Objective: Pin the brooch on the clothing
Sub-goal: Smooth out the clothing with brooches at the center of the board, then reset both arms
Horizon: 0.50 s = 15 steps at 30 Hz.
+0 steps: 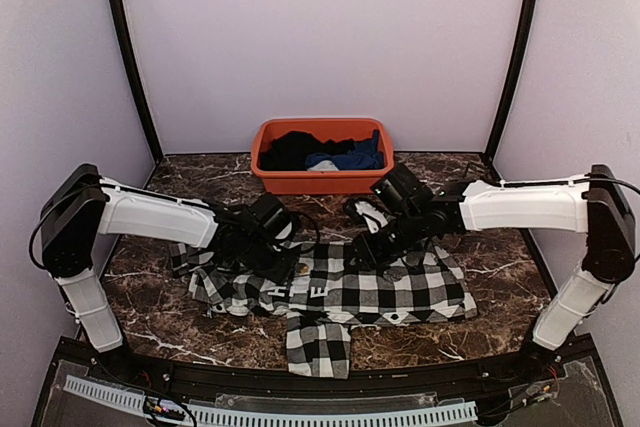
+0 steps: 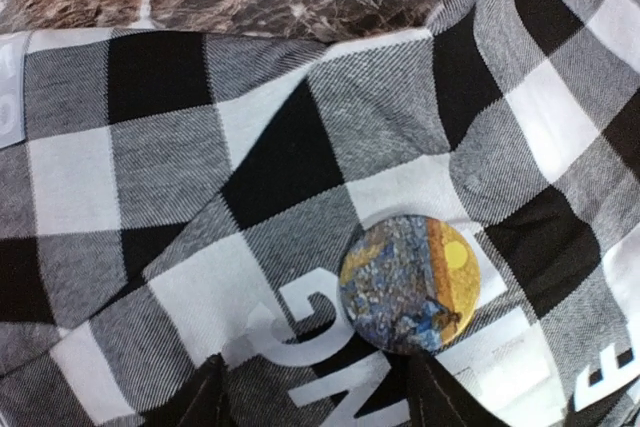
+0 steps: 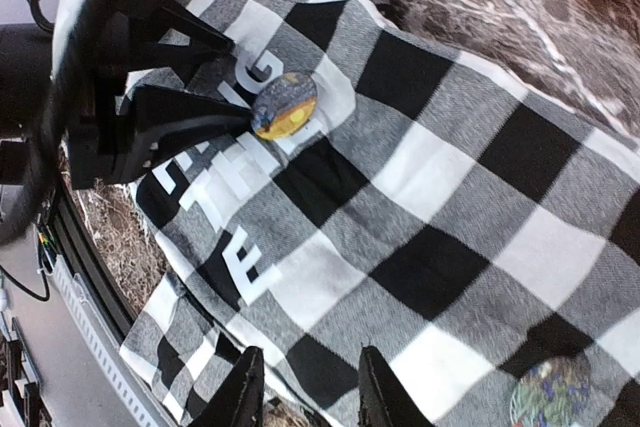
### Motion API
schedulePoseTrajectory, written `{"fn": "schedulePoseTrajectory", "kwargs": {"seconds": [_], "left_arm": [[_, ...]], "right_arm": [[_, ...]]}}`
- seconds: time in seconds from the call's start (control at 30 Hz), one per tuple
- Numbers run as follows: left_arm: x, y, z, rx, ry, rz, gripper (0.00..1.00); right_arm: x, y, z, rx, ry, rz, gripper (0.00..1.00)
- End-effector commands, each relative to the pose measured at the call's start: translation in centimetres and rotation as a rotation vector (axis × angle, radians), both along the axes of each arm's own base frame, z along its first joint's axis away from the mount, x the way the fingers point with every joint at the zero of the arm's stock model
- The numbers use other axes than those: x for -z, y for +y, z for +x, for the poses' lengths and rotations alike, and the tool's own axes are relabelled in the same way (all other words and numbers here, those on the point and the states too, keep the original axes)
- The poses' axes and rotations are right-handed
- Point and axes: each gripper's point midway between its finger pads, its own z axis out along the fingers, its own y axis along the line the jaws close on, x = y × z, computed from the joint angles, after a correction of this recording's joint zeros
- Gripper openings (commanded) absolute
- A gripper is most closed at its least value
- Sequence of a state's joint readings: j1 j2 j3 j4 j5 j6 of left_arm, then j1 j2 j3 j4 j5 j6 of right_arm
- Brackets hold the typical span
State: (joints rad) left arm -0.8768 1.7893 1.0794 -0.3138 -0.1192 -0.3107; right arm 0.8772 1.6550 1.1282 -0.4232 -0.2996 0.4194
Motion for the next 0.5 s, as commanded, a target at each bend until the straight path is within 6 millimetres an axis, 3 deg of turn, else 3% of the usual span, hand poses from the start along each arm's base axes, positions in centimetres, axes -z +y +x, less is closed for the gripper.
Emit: {"fn": "schedulePoseTrajectory", "kwargs": {"seconds": [0.0, 0.1, 0.17, 0.23, 0.33, 0.47], "left_arm": [[-5.1, 0.9, 0.9, -0.030, -0.111, -0.057, 0.67], [-8.6, 2.1, 0.7, -0.031, -0.180, -0.077, 0.95], [-10.4, 3.2, 0.1, -0.030, -0.208, -0.088, 0.98], [-12.1, 4.5, -0.6, -0.027, -0.233, -0.102, 0.99], [-13.9, 7.0, -2.0, -0.030, -0.265, -0.114, 0.99], [-14.9, 10.8, -3.0, -0.120, -0.311, -0.090, 0.99]], "right_arm": [[-2.1, -3.0, -0.6, 0.036, -0.106, -0.027, 0.38], [-4.3, -5.8, -0.7, 0.100, -0.215, -0.016, 0.60], [-5.2, -8.2, -1.0, 0.159, -0.277, -0.021, 0.79], [-6.7, -10.4, -1.2, 0.231, -0.342, 0.001, 0.90], [-8.9, -14.1, -1.4, 0.386, -0.423, 0.048, 0.92], [-12.0, -18.3, -1.9, 0.534, -0.538, 0.133, 0.99]]}}
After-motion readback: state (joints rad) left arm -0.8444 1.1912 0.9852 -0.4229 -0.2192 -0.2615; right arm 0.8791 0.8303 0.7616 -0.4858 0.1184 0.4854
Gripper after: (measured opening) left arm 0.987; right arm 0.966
